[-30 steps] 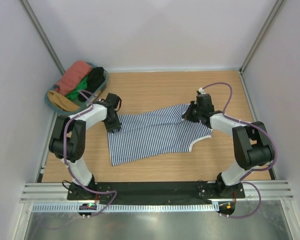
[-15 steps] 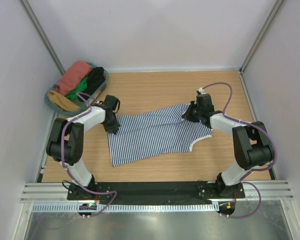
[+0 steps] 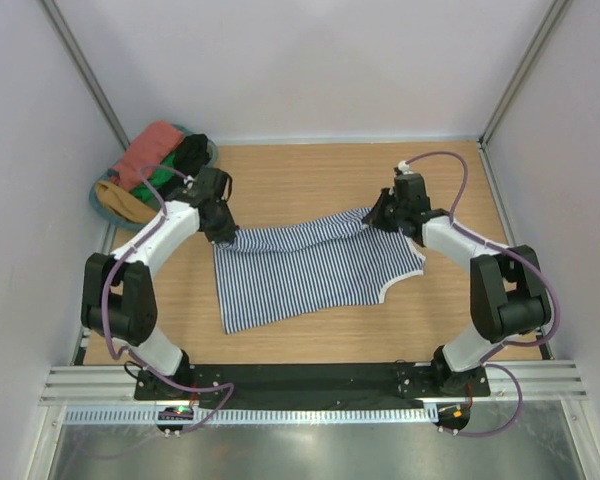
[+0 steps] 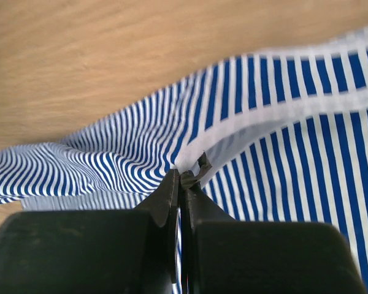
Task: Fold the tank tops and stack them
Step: Flatten the tank top out
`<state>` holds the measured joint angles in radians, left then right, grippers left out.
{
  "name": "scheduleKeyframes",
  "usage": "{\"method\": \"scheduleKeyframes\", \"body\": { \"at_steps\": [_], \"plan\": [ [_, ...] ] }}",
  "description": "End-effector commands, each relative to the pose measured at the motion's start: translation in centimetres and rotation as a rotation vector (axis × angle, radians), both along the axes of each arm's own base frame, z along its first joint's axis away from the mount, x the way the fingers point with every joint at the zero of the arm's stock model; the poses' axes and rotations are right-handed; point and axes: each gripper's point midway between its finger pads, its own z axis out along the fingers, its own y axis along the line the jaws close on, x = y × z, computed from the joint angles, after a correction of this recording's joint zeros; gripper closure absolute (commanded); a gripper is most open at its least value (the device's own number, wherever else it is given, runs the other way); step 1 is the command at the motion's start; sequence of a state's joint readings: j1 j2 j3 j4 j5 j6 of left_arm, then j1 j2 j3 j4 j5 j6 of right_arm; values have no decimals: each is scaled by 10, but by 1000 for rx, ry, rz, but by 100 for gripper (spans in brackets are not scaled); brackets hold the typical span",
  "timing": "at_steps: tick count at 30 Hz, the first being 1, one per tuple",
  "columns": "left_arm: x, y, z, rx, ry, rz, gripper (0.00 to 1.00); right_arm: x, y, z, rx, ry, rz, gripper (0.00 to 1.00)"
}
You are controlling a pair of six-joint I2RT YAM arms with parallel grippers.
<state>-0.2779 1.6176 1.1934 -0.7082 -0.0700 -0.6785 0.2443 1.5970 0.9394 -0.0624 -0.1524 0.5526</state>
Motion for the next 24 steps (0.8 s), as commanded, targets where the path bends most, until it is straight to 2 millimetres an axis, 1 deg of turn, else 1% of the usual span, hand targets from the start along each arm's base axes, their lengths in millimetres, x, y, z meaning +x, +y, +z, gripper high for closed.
{"method": "scheduleKeyframes", "body": {
  "at_steps": [1, 2, 3, 4, 5, 6, 7, 8, 9, 10, 11, 12, 13, 14, 15, 16, 17, 18, 19, 20, 21, 22, 23, 24],
  "plan": [
    [18, 0, 56, -51, -98, -12, 100, 30, 2, 75, 37, -138, -12, 99],
    [27, 2, 72, -62, -131, -6, 100, 34, 2, 84, 40, -144, -12, 99],
    [30, 3, 78, -73, -137, -5, 100, 35, 1, 89, 38, -132, -12, 99],
    [30, 3, 84, -106, -134, -6, 100, 46, 1, 113, 47, -172, -15, 99],
    [34, 2, 96, -129, -158, -9, 100, 50, 1, 120, 46, -177, -10, 99],
    [35, 3, 106, -149, -176, -7, 100, 50, 2, 126, 44, -169, -5, 99],
    [36, 5, 114, -175, -185, -6, 100, 56, 0, 148, 53, -207, -8, 99],
    [38, 6, 127, -188, -216, -2, 100, 58, -3, 160, 56, -223, -11, 99],
    [36, 7, 140, -195, -235, -1, 100, 58, -3, 179, 67, -243, 0, 99],
    [35, 10, 150, -205, -259, 5, 100, 58, -6, 190, 71, -260, -2, 99],
    [36, 9, 168, -216, -297, -2, 100, 56, -9, 201, 77, -272, -3, 99],
    [33, 8, 178, -222, -319, -12, 100, 48, -9, 213, 86, -274, 15, 99],
    [26, 8, 197, -238, -359, -21, 100, 45, -11, 231, 93, -307, 22, 99],
    [21, 2, 214, -274, -392, -48, 100, 40, -11, 241, 96, -321, 31, 99],
    [15, -1, 227, -296, -418, -60, 100, 26, -11, 260, 103, -355, 47, 99],
    [3, -2, 247, -317, -470, -73, 100, 18, -10, 271, 110, -376, 57, 99],
    [-5, -4, 261, -339, -506, -88, 100, 8, -12, 283, 115, -402, 63, 99],
    [-13, -7, 272, -360, -532, -104, 100, -3, -12, 290, 115, -415, 73, 99],
    [-21, -6, 280, -369, -555, -99, 100, -25, -16, 310, 116, -471, 78, 99],
    [-41, -3, 298, -378, -615, -104, 100, -37, -18, 318, 113, -495, 81, 99],
    [-50, -4, 306, -388, -643, -114, 100, -49, -22, 317, 105, -496, 75, 99],
    [-61, -1, 314, -391, -675, -116, 100, -76, -28, 339, 96, -572, 73, 99],
    [-80, 1, 324, -395, -721, -123, 100, -89, -32, 344, 91, -595, 72, 99],
    [-91, 2, 329, -402, -745, -127, 100, -105, -35, 348, 87, -614, 73, 99]
  ]
}}
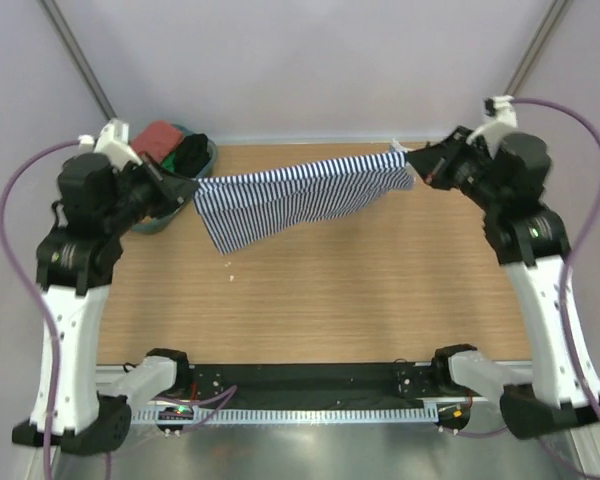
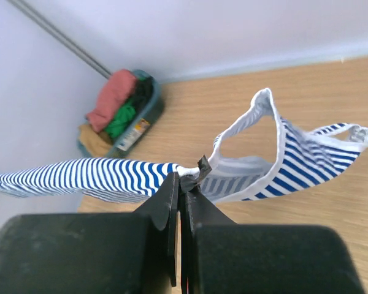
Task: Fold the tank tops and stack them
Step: Flatten the tank top out
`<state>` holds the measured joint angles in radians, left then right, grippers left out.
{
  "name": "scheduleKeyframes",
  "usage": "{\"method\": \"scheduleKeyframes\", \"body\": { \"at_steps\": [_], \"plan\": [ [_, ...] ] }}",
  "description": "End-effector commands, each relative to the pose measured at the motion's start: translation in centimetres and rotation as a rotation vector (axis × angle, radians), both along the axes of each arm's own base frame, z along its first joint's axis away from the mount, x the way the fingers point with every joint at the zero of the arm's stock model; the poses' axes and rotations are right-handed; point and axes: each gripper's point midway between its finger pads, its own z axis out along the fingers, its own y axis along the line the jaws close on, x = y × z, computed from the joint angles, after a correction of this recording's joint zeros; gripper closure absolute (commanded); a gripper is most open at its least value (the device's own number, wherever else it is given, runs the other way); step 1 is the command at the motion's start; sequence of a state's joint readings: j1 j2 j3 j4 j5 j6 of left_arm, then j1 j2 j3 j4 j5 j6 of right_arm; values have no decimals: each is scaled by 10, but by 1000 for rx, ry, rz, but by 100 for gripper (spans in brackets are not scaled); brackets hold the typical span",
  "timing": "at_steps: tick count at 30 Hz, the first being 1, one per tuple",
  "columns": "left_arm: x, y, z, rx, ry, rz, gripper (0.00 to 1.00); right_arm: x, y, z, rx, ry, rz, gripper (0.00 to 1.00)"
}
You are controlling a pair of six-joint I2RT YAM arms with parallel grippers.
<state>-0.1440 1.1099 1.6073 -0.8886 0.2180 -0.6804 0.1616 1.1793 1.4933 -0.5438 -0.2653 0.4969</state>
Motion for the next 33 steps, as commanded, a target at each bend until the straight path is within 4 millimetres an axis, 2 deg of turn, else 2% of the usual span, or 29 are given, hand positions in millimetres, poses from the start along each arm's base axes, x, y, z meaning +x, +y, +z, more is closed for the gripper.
{"method": "scheduleKeyframes", "body": {
  "at_steps": [1, 4, 5, 8, 9, 12, 13, 15, 16, 17, 18, 19, 20, 21, 23, 24, 25, 26, 27, 28, 29, 30, 31, 32, 33],
  "plan": [
    [-48, -4, 26, -49, -95, -56, 100, -78, -14, 45, -26, -181, 14, 99],
    [-84, -7, 41, -87, -163, -95, 100, -115, -19, 49, -29, -236, 19, 99],
    [-92, -7, 45, -100, -179, -101, 100, -140, -23, 58, -24, -294, 20, 99],
    [-119, -7, 65, -139, -265, -115, 100, -169, -29, 63, -17, -367, 15, 99],
    [-127, -5, 78, -155, -334, -107, 100, -170, -31, 61, -18, -367, 4, 99],
    [-118, -2, 75, -182, -322, -65, 100, -160, -32, 54, -24, -316, -16, 99],
    [-104, -5, 65, -182, -275, -72, 100, -155, -32, 51, -26, -298, -20, 99],
    [-88, -12, 51, -194, -215, -90, 100, -130, -35, 35, -37, -212, -60, 99],
    [-70, -14, 27, -189, -139, -75, 100, -119, -36, 26, -47, -169, -73, 99],
    [-57, -10, 19, -185, -130, -35, 100, -108, -36, 17, -51, -138, -84, 99],
    [-46, -8, 7, -187, -107, -9, 100, -86, -33, -6, -61, -57, -89, 99],
    [-32, -7, -21, -177, -49, 18, 100, -76, -29, -18, -59, -23, -76, 99],
    [-17, -7, -35, -172, -22, 36, 100, -63, -25, -22, -49, -28, -70, 99],
    [-4, -5, -51, -168, 10, 65, 100, -42, -21, -56, -49, 60, -73, 99],
    [23, -10, -102, -161, 126, 74, 100, -13, -17, -75, -40, 75, -83, 99],
    [38, -14, -108, -173, 118, 71, 100, -2, -16, -96, -41, 114, -91, 99],
    [47, -16, -126, -178, 150, 75, 100, 22, -14, -116, -45, 146, -106, 99],
    [73, -19, -144, -180, 163, 84, 100, 34, -13, -127, -43, 163, -116, 99],
    [86, -19, -154, -179, 164, 95, 100, 47, -12, -135, -42, 171, -120, 99],
    [104, -16, -166, -172, 168, 133, 100, 71, -9, -169, -50, 247, -133, 99],
    [131, -17, -192, -157, 196, 153, 100, 89, -6, -173, -40, 234, -139, 99],
    [147, -16, -206, -139, 218, 168, 100, 113, -3, -166, -26, 215, -143, 98],
    [175, -12, -190, -125, 168, 201, 100, 131, 0, -170, -19, 219, -147, 97],
    [192, -10, -193, -120, 172, 220, 100, 167, 5, -180, -9, 233, -157, 78],
    [212, -13, -226, -113, 243, 219, 100, 181, 7, -182, -7, 239, -161, 58]
  ]
}}
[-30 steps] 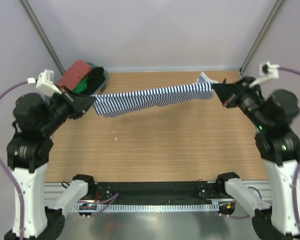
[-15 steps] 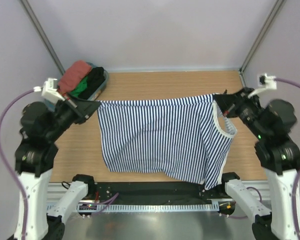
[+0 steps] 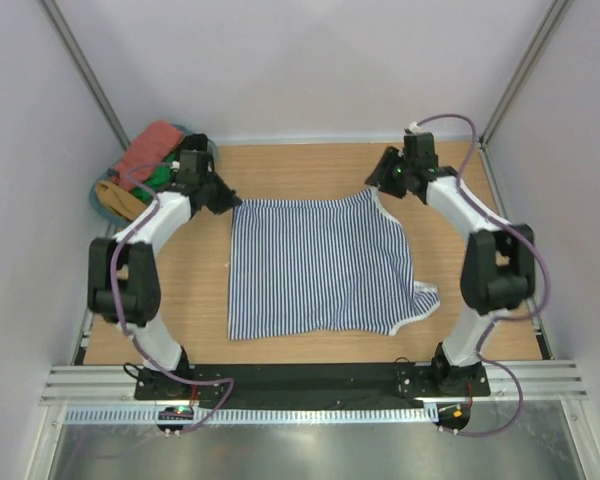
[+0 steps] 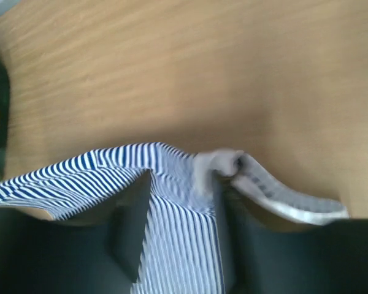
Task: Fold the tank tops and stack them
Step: Flatten the tank top out
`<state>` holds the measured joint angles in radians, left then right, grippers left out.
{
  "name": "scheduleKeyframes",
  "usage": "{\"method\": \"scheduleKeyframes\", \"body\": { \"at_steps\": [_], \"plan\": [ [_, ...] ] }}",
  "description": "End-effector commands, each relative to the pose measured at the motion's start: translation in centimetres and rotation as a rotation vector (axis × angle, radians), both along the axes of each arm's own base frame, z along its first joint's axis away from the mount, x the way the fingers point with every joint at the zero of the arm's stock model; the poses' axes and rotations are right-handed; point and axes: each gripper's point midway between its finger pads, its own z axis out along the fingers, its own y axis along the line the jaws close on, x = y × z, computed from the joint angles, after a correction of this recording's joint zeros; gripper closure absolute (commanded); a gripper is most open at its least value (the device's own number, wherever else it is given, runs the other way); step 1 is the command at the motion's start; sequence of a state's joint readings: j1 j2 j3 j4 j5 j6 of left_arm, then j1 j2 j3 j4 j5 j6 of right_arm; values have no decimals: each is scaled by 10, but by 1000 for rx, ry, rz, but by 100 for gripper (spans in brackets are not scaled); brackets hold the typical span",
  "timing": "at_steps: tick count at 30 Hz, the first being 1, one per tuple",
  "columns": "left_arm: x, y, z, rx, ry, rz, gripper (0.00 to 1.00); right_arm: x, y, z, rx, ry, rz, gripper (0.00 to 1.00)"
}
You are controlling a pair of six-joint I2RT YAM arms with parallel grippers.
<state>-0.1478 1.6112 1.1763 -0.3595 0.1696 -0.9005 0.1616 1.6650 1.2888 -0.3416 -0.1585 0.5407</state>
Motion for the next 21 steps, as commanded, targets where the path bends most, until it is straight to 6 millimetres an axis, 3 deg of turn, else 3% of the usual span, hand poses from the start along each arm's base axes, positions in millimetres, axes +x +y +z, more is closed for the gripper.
{"method": "scheduleKeyframes", "body": {
  "at_steps": [1, 2, 3, 5, 6, 7, 8, 9, 10, 11, 12, 13, 14, 15, 16, 17, 18, 19, 20, 21],
  "plan": [
    [107, 4, 61, -6, -276, 71, 91, 94, 8, 62, 53, -246, -62, 42],
    [111, 7, 49, 14, -223, 81, 68, 99, 6, 45, 38, -189, -75, 32],
    [124, 10, 58, 31, -229, 91, 31, 101, 4, 57, 30, -207, -84, 29],
    [117, 13, 58, 77, -201, 71, 25, 85, -2, 61, 2, -224, -83, 25],
    [106, 16, 64, 93, -206, 81, 10, 76, -7, 63, -9, -234, -93, 25],
    [98, 23, 60, 116, -186, 102, 5, 68, -11, 61, -26, -232, -99, 25],
    [89, 25, 60, 122, -180, 99, 4, 54, -18, 41, -48, -190, -104, 28],
    [73, 25, 48, 123, -147, 82, 4, 44, -22, 52, -54, -211, -114, 30],
    [60, 22, 63, 112, -174, 69, 4, 34, -27, 44, -70, -181, -125, 39],
    [48, 18, 64, 96, -173, 45, 5, 21, -30, 29, -83, -138, -128, 42],
    [31, 15, 47, 99, -133, 14, 6, 14, -41, 31, -119, -143, -168, 42],
    [16, 11, 59, 86, -155, -10, 7, 4, -46, 24, -137, -115, -179, 41],
    [2, 4, 54, 88, -137, -38, 7, -7, -52, 12, -161, -77, -189, 39],
    [-16, 4, 35, 102, -90, -52, 7, -14, -54, 6, -172, -58, -193, 36],
    [-31, 3, 31, 113, -71, -67, 7, -24, -57, 7, -181, -50, -196, 34],
    [-45, 1, 37, 109, -92, -80, 7, -37, -60, -8, -191, -14, -197, 33],
    [-68, 2, 28, 101, -75, -99, 7, -51, -64, -14, -200, -8, -209, 30],
    [-77, 2, 12, 102, -36, -108, 7, -51, -68, -7, -206, -27, -228, 26],
    [-95, 5, 5, 104, -29, -113, 7, -64, -74, -22, -228, 1, -247, 21],
    [-101, 10, 0, 122, -28, -103, 7, -69, -81, -24, -248, 0, -275, 15]
  ]
}}
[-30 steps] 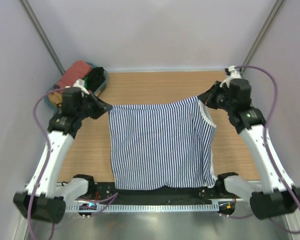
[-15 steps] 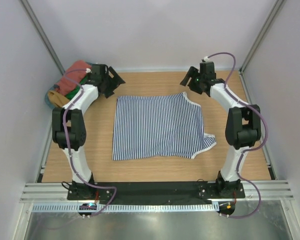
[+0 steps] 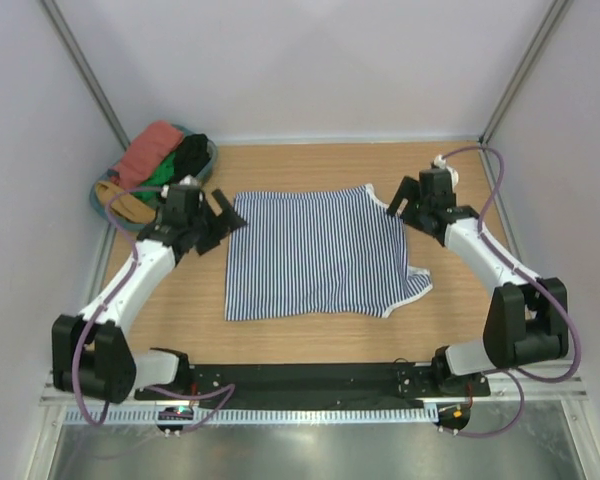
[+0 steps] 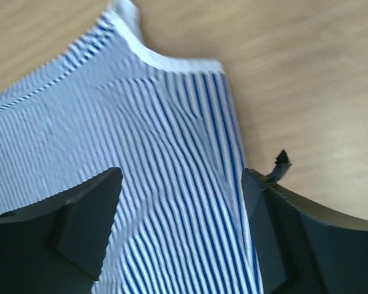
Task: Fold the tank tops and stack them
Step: Flatten the tank top out
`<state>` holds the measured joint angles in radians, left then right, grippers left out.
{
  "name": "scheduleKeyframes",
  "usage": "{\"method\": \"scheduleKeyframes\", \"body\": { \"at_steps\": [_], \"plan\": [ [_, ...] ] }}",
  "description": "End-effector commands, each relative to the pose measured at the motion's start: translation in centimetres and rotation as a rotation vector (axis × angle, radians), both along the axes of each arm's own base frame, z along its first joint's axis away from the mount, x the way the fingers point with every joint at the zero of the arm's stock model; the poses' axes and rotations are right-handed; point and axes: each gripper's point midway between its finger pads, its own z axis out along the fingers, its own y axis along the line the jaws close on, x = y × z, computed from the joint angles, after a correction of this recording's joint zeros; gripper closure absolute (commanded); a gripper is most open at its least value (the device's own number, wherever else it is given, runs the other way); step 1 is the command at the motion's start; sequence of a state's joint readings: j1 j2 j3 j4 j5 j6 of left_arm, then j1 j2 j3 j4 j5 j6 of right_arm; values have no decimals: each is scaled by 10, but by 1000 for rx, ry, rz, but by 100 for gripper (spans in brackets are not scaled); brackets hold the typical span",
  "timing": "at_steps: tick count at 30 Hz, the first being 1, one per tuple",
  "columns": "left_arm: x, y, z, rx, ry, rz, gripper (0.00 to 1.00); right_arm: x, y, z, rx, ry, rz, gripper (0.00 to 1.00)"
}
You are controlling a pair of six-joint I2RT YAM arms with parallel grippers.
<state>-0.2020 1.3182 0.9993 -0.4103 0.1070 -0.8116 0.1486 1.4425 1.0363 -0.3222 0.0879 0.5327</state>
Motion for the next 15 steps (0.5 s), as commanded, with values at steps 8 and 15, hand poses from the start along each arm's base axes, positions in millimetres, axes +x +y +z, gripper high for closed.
{"method": "scheduleKeyframes", "body": {
  "at_steps": [8, 15],
  "plan": [
    [-34, 8, -38, 52, 96, -39, 10, 6, -52, -44, -23, 88, -211, 17],
    [-9, -7, -57, 20, 133, -73, 14, 43, -37, -80, 105, 163, -196, 8]
  ]
}}
